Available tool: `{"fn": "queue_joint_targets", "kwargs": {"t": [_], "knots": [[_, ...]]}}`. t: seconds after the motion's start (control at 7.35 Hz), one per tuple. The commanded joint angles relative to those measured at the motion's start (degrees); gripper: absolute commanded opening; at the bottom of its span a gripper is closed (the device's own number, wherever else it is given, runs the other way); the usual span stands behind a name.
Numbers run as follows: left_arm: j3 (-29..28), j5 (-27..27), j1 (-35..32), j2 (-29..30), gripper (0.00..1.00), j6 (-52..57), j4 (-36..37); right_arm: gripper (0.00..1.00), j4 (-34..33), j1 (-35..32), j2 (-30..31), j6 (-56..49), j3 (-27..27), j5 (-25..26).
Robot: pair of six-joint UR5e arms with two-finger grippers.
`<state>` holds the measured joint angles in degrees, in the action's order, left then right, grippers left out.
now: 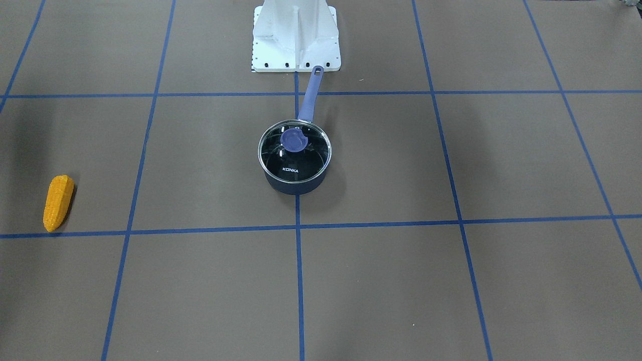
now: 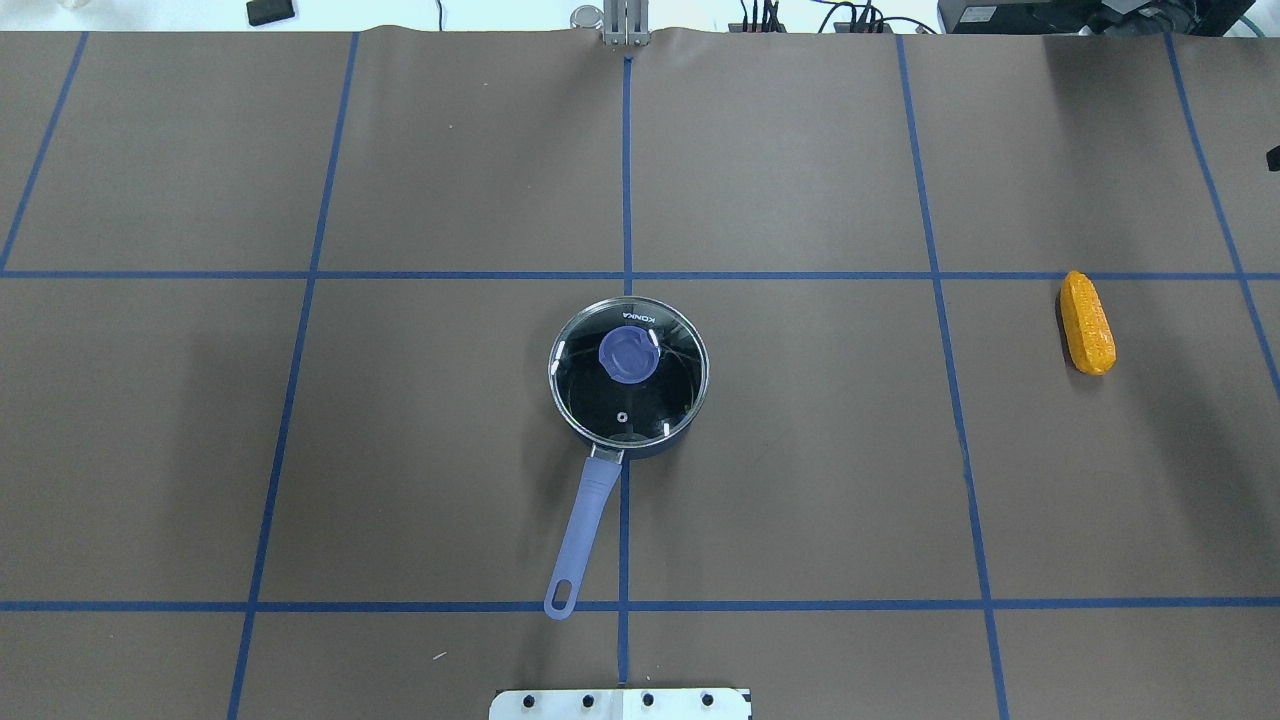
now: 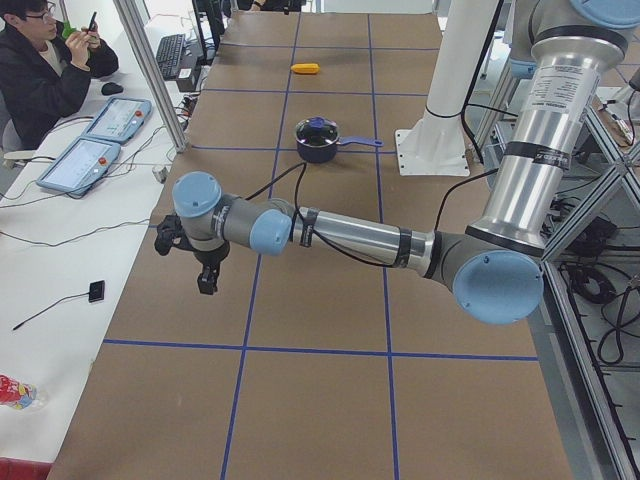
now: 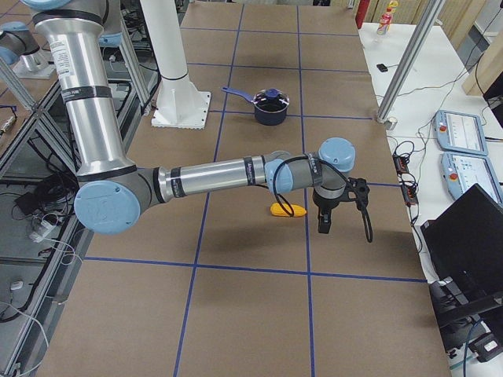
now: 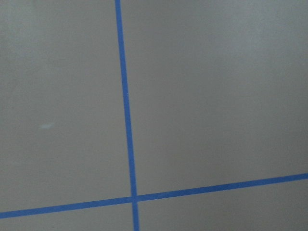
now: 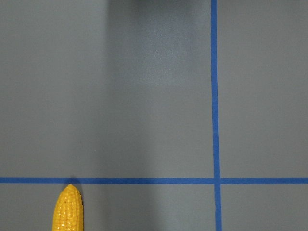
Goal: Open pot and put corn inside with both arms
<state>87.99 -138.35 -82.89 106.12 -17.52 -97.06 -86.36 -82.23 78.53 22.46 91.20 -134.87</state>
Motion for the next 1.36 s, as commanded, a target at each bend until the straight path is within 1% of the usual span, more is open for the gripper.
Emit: {"fn": "queue_joint_targets", "kwargs": {"t": [0.0,0.14,0.27,0.41,0.54,0.68,0.82,0.95,1.09,1.22], "knots": [[5.0,0.2,8.3,4.6,0.97,-16.9,0.3,1.00,1.2,5.0,-0.5,11.0,4.5,0.8],[6.0,0.5,11.0,6.2,0.97,-21.6,0.3,1.00,2.2,6.1,-0.7,14.2,4.7,0.8],[9.0,2.0,14.4,7.0,0.97,-27.9,0.6,1.00,2.5,8.6,-1.5,16.5,4.7,3.4],[14.1,3.6,18.5,8.3,0.97,-36.4,3.4,1.00,2.7,10.9,-1.6,17.0,3.7,4.9],[17.6,6.5,23.5,12.8,0.97,-42.1,10.7,1.00,2.6,13.8,-2.3,17.1,3.5,6.9],[20.0,10.3,28.3,18.2,0.97,-45.7,17.9,1.00,2.6,15.5,-2.7,17.3,3.5,7.8],[20.5,13.1,33.1,21.5,0.97,-51.7,19.6,1.00,2.7,16.9,-2.7,17.2,2.7,9.0],[20.1,16.4,37.3,24.0,0.97,-55.7,19.7,1.00,2.6,18.8,-2.2,17.3,2.7,10.6],[19.7,19.4,41.3,26.1,0.97,-58.2,19.7,1.00,3.7,19.1,-0.5,16.6,2.4,11.4],[18.2,21.3,43.8,28.0,0.97,-59.7,19.7,1.00,9.3,19.1,0.3,16.4,-1.1,11.1]]}}
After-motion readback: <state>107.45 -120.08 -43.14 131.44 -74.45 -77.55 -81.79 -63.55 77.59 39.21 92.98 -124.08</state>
